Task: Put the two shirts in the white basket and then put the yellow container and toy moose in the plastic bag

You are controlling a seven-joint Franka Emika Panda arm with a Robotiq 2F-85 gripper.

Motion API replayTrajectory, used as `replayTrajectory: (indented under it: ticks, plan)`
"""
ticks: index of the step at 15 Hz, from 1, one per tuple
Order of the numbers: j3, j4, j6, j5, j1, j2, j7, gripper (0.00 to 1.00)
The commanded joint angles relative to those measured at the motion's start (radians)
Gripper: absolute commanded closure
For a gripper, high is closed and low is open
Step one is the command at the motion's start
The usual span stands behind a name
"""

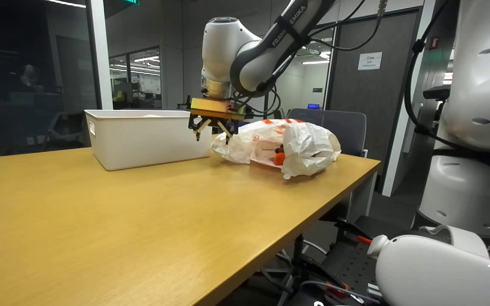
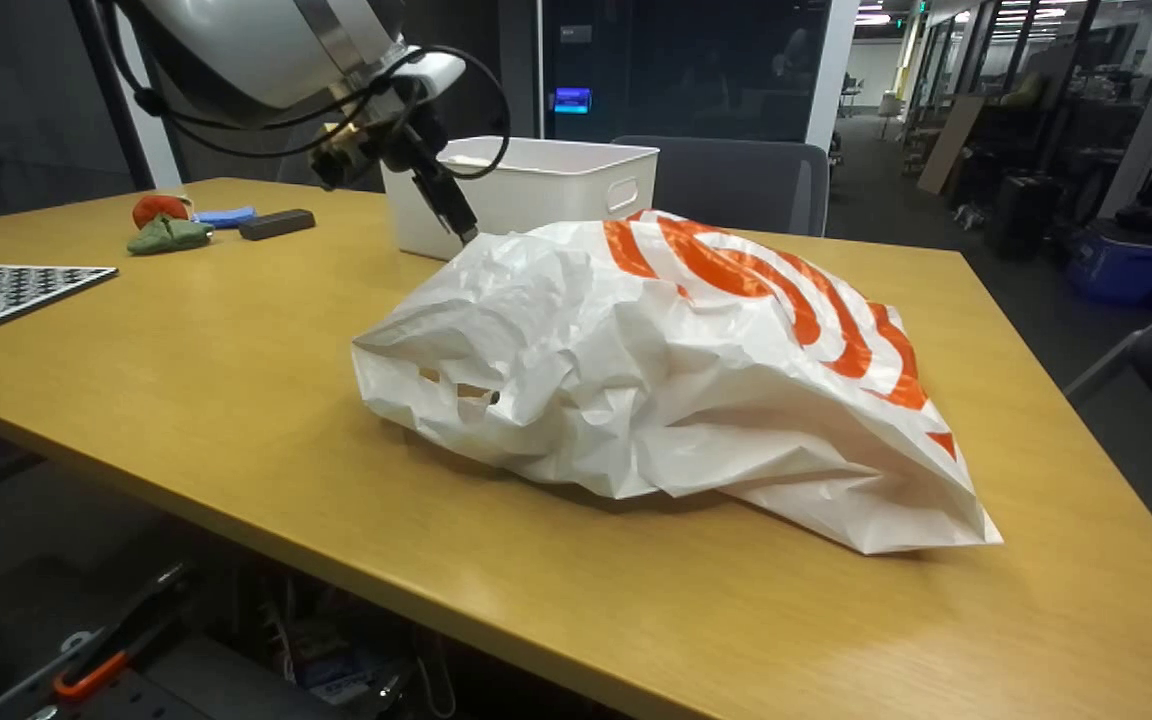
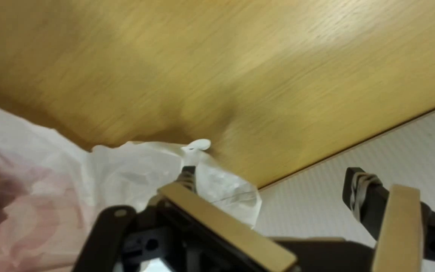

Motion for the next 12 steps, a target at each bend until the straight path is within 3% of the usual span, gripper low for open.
replayTrajectory:
  ticks: [1, 8, 12]
  plan:
    - [-0.010, 0.044, 0.075, -0.028, -0.004, 0.074, 0.001, 0.00]
    - [-0.017, 0.088, -0.097, -0.210, 0.036, 0.073, 0.095, 0.00]
    - [-0.039, 0.115, -0.211, -0.205, 0.047, 0.093, 0.095, 0.00]
